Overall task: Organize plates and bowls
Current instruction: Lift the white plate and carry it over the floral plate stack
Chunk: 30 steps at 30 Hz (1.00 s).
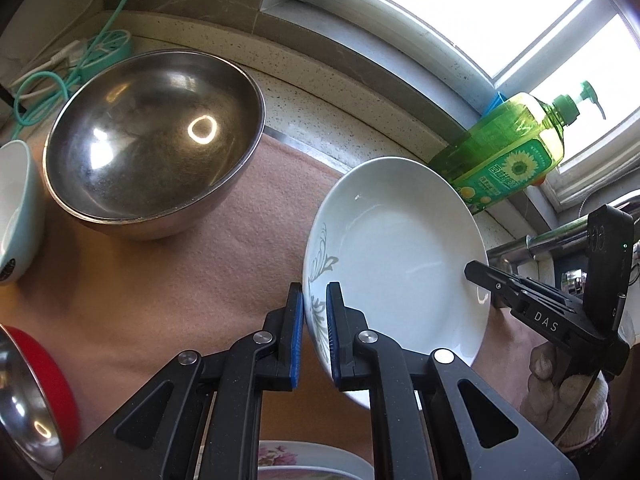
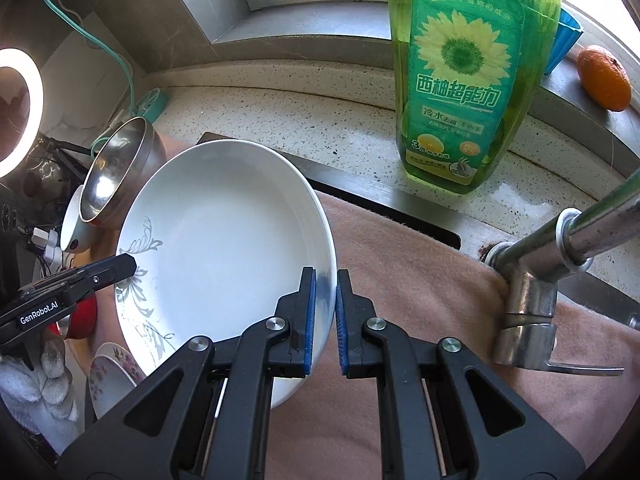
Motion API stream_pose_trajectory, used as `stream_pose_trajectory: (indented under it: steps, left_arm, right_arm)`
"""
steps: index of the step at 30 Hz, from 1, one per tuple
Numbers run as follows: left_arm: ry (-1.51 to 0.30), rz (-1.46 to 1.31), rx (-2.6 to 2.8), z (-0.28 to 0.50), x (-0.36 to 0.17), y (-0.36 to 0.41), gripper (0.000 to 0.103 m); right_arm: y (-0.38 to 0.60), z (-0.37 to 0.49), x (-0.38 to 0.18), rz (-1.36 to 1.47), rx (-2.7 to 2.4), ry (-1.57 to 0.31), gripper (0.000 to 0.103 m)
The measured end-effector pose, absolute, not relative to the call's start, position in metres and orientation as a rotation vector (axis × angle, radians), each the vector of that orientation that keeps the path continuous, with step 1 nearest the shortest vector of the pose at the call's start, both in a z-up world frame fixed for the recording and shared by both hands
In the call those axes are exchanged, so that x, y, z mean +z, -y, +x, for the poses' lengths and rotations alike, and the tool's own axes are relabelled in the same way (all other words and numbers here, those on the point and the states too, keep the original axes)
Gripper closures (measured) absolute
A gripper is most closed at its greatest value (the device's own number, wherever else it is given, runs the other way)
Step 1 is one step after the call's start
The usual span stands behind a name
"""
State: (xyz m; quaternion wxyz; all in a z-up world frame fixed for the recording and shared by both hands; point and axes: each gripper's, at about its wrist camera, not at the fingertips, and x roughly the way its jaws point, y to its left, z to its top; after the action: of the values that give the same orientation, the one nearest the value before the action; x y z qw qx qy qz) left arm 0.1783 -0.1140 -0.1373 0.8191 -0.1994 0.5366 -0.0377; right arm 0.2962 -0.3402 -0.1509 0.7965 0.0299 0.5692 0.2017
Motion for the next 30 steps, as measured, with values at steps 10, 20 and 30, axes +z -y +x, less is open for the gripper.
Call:
stream_pose_trajectory:
  steps: [10, 20, 30]
  left_arm:
    - [-1.091, -0.421, -0.116, 0.154, -0.113, 0.101, 0.094]
    - [-1.071, -0.403, -0.165, 0.123, -0.097, 0.087, 0.094]
    - [-1.079, -0.391, -0.189, 0.086, -0.095, 0.069, 0.094]
  right_arm:
    - [0.334, 0.265, -0.121, 0.088, 0.405, -1.181, 0.094]
    - [0.317, 0.212, -0.099, 0.100, 0.380, -1.158, 0.094]
    - [0.299, 0.159, -0.096, 0.121, 0.366, -1.168, 0.094]
